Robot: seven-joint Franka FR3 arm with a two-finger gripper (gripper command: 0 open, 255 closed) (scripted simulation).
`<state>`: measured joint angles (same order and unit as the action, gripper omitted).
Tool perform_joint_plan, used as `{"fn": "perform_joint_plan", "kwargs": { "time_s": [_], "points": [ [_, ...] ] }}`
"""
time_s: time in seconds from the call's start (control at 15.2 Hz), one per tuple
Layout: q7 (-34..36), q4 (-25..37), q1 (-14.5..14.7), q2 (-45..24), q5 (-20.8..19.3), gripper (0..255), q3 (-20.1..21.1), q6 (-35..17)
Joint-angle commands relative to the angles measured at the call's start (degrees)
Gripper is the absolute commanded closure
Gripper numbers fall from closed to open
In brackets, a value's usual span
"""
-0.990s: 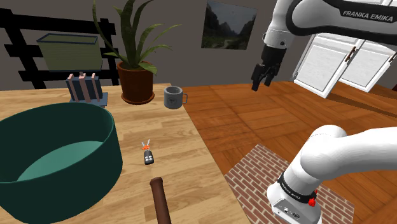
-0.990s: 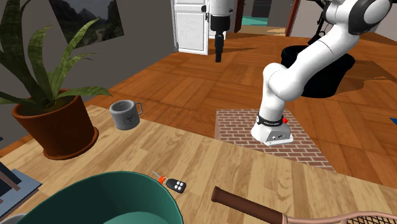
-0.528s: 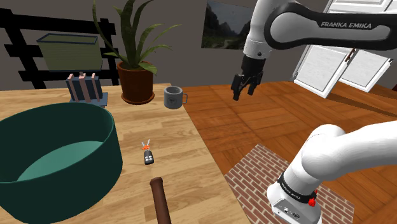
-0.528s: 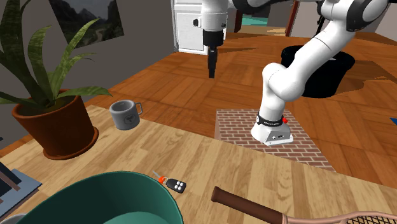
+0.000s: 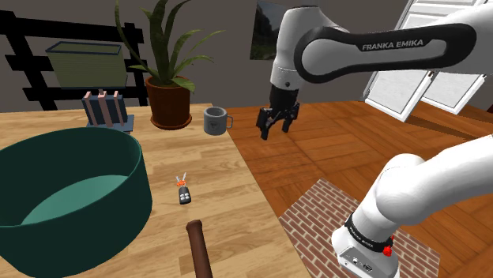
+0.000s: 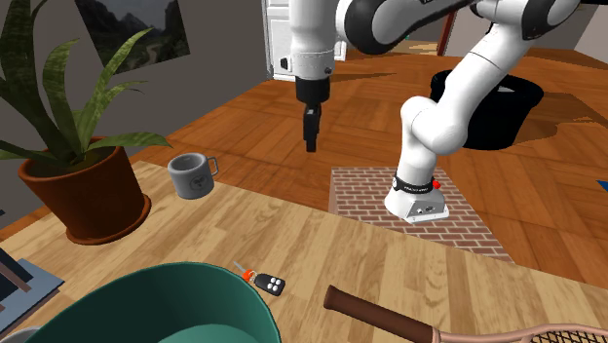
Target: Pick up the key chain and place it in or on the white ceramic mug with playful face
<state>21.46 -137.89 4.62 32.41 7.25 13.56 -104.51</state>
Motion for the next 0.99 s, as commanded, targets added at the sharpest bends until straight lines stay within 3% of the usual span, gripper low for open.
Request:
{"fn": "perform_joint_plan", "kwargs": {
  "time_s": [0.0, 0.46, 0.92],
  "points": [
    [3.0, 1.7, 0.5, -3.7, 0.8, 0, 2.5, -2.1],
    [12.4, 7.9, 1.3, -16.7, 0.4, 0, 9.5, -9.0],
    [23.2, 17.6, 2.6, -31.9, -5.2, 0, 14.9, -13.7]
  ]
}}
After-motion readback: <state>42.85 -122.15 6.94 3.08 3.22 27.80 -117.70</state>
